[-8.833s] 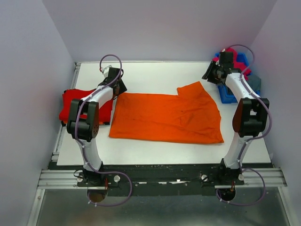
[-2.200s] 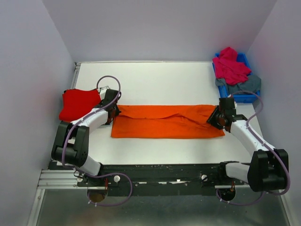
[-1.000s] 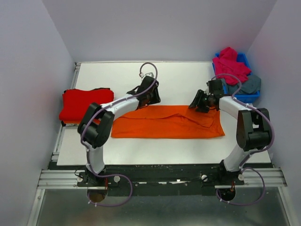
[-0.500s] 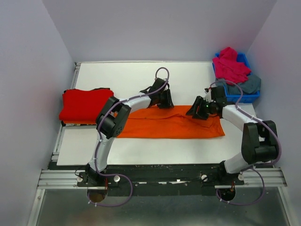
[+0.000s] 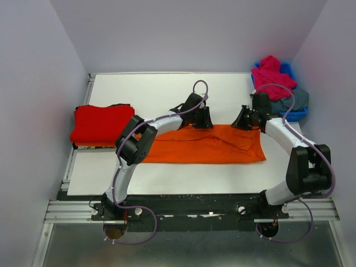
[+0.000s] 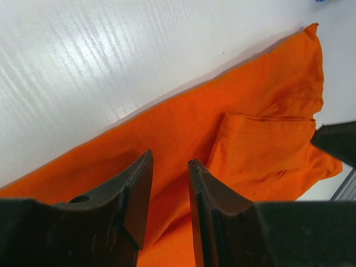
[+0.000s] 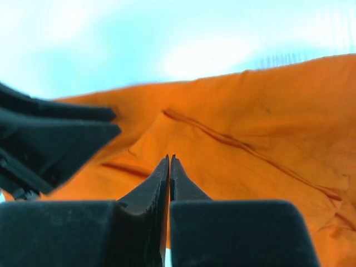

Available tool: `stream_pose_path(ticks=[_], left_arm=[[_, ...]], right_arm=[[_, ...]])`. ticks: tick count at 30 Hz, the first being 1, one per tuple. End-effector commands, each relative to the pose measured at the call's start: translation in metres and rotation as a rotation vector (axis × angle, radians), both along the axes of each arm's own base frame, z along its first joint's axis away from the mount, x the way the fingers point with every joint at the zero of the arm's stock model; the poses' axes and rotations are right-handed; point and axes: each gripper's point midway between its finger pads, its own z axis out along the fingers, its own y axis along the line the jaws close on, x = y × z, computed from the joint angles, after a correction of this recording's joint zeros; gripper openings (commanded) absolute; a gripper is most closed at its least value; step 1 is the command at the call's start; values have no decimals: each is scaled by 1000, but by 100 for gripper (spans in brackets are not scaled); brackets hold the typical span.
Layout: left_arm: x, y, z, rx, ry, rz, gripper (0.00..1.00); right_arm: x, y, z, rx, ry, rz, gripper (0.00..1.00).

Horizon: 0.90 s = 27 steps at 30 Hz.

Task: Fold and stack the t-shirts
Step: Fold the other side of the tshirt into a rectangle

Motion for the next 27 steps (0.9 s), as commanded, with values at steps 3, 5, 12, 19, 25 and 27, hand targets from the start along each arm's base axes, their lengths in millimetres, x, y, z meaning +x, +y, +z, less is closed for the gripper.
stream_pose_path(ticks=[3, 5, 12, 19, 25, 27], left_arm=[[-1, -21, 43, -67, -152, -83, 45], [-1, -28, 48, -90, -176, -107, 47], [-8, -51, 50, -107, -191, -182, 50], [-2, -63, 34, -70, -170, -202, 49], [-3, -68, 17, -49, -119, -218, 47], [-3, -66, 13, -37, -115, -213, 47]], right_arm=[[24, -29, -13, -106, 41, -124, 1], [26, -36, -21, -116, 66, -152, 1], [31, -49, -40, -129, 123, -206, 1], [37, -48, -55, -123, 171, -217, 1], [39, -47, -64, -115, 202, -221, 1], [40, -47, -65, -114, 205, -222, 1]])
